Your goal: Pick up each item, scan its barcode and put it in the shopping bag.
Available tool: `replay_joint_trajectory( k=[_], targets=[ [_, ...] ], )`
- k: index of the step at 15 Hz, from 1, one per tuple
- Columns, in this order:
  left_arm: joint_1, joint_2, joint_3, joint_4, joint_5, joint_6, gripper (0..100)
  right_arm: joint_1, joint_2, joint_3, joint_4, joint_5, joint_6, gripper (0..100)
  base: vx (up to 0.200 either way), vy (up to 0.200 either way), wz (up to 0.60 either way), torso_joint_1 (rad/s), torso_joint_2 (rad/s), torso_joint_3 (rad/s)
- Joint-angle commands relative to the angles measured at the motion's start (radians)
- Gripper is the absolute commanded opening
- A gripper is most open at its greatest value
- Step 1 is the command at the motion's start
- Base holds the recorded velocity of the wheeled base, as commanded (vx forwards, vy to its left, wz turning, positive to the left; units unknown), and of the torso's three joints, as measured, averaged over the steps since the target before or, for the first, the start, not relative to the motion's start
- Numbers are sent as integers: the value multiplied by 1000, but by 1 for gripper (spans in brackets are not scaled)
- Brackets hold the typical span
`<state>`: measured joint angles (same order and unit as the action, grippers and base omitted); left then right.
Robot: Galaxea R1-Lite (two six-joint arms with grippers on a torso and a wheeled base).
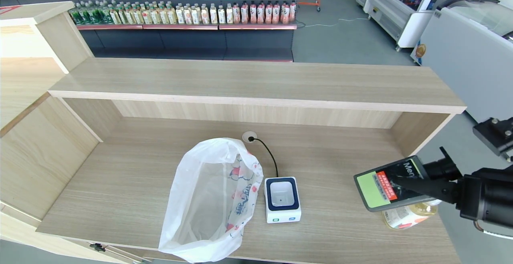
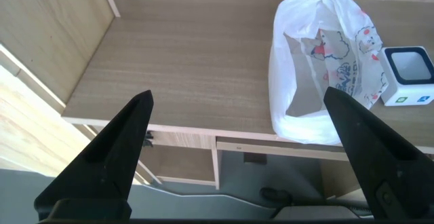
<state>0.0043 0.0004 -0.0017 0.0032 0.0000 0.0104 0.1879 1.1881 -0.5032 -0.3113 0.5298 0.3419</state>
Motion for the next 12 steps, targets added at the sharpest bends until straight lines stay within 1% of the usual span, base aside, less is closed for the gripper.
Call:
replay_joint_trajectory(
  k=[1,5,8,10,12],
  targets=[
    [0,0,0,0,0,0,100,1,77,2,0,1,2,0,0,0,0,0,0,0],
    [0,0,0,0,0,2,100,27,139,-1,-8,-1,-4,0,0,0,0,0,0,0],
    [0,0,0,0,0,2,100,33,200,3,-46,-4,-9,0,0,0,0,0,0,0],
    [0,0,0,0,0,2,100,33,245,6,-71,-7,-46,0,0,0,0,0,0,0],
    [0,0,0,0,0,2,100,33,263,8,-86,-7,-52,0,0,0,0,0,0,0]
  ],
)
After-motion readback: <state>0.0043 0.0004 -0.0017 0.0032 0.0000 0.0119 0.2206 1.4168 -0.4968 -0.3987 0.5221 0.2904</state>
